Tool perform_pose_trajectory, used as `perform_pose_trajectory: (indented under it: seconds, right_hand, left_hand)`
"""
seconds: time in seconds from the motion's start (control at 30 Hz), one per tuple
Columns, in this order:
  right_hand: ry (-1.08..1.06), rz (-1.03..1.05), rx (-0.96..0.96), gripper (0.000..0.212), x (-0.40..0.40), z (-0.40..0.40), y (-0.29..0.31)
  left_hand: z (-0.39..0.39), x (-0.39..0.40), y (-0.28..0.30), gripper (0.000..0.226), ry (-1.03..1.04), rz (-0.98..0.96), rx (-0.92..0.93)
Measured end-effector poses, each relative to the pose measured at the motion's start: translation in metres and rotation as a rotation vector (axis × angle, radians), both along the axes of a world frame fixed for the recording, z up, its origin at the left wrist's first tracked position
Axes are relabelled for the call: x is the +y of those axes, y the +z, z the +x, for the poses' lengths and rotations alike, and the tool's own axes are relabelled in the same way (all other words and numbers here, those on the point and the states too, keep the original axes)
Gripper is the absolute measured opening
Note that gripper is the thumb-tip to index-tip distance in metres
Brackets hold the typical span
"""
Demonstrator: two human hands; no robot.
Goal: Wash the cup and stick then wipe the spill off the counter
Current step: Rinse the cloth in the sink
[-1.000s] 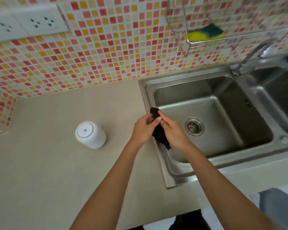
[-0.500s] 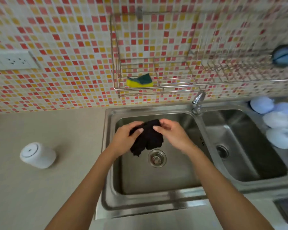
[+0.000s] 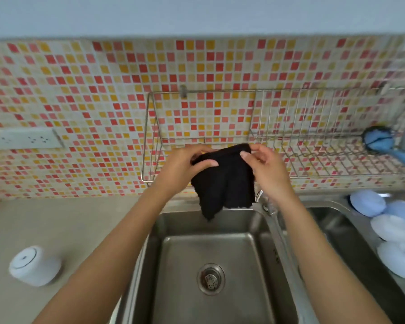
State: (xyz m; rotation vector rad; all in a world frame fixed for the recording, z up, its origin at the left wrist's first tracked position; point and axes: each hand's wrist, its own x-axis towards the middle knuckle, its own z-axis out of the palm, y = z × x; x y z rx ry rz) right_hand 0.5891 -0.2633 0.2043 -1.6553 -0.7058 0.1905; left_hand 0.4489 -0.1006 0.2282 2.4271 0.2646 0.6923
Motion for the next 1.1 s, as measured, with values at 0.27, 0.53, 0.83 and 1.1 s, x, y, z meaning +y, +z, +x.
perform_pose_trajectory:
  seconds: [0.27,0.53,0.83,1.1]
  right_hand:
    - [-0.072,-0.286,-0.06,0.03,0.041,0.067,0.002]
    - [-0.044,-0.605,-0.136,0.032,0.075,0.086,-0.017]
    - [0.166,-0.739,-0.396,0.047,0.063,0.062,-0.021]
    - [0.215,-0.926,-0.401,0.033,0.064,0.046,-0.016]
  left_hand:
    - [0.074,0.057,-0.001,0.027,-0.033,-0.183,0.211]
    - [0.111,0.076,-0.038,0.023,0.062,-0.112,0.329]
    - [0.097,0.074,-0.053,0.043,-0.008,0.239,0.454]
    - [0.075,0.044,-0.047,0.041,0.066,0.24,0.443]
